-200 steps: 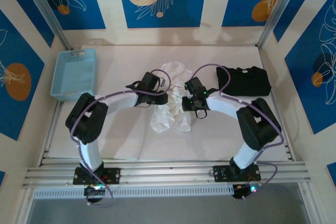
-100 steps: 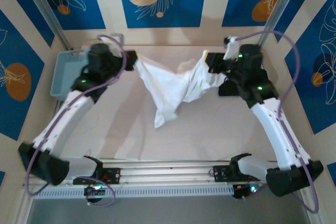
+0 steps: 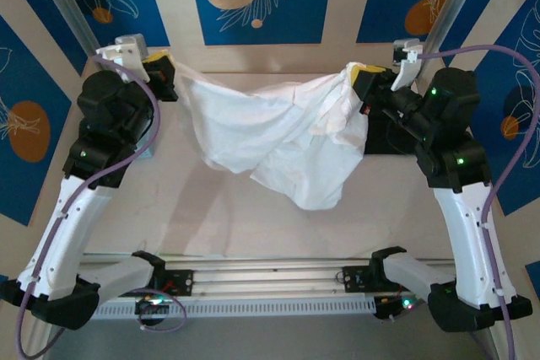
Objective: Fold the inside-out t-shirt
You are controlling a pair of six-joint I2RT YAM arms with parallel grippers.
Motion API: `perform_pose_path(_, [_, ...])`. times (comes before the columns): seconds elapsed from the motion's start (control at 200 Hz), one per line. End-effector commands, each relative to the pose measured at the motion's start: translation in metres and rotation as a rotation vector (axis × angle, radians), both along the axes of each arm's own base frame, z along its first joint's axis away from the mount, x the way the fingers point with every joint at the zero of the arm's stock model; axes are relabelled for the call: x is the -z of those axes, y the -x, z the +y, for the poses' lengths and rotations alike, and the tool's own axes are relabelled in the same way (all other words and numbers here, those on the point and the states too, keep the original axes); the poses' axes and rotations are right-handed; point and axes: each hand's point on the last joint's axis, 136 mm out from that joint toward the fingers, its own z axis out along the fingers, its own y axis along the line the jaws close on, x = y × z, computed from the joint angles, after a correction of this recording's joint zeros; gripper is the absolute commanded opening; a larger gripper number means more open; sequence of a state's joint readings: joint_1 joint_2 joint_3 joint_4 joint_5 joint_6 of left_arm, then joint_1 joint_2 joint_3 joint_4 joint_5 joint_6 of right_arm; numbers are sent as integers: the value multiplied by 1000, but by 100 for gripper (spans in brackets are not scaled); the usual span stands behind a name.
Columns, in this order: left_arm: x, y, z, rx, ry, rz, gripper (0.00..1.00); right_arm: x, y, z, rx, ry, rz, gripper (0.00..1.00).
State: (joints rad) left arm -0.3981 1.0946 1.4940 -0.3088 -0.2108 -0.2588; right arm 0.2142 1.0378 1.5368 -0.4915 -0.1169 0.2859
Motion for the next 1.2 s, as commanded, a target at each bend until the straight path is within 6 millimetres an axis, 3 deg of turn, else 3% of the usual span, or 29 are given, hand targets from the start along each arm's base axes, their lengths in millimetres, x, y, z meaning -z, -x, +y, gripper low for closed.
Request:
perform_pose_path(0.0, [-4,4,7,-23,-22,-7,0,-7,4,-1,-12,26,-45,0])
perform_pose_path(0.14, [-6,3,-15,93,28,10,0,-22,-8,-6,30,25,-67,0])
perform_pose_path(0.3, [-40,20,-34,236,104,-52,0,-56,-15,-14,88,38,-121,0])
perform_pose_path(0.44, [-83,48,-5,144,114,-191,0,-85,-5,-21,116,44,-202,1])
perform_pose_path(0.575, [-102,72,24,37,101,-273,0,-99,12,-26,132,63,-259,1])
perform_pose_path(0.73, [-106,84,16,111,120,-285,0,-113,44,-22,70,37,-332,1])
perform_pose_path(0.87, [-96,67,-1,168,127,-235,0,-121,54,-19,45,18,-378,1])
perform_pose_path(0.95, [-82,45,-9,162,116,-181,0,-117,40,-21,75,39,-368,1])
perform_pose_path(1.02, [-62,19,-14,127,88,-123,0,-108,17,-24,120,77,-346,1])
perform_pose_path(1.105, [-30,-18,-21,81,36,-30,0,-88,-31,-30,196,134,-295,1])
perform_pose_path(1.195, [14,-55,-31,59,6,79,0,-51,-98,-29,230,177,-194,1])
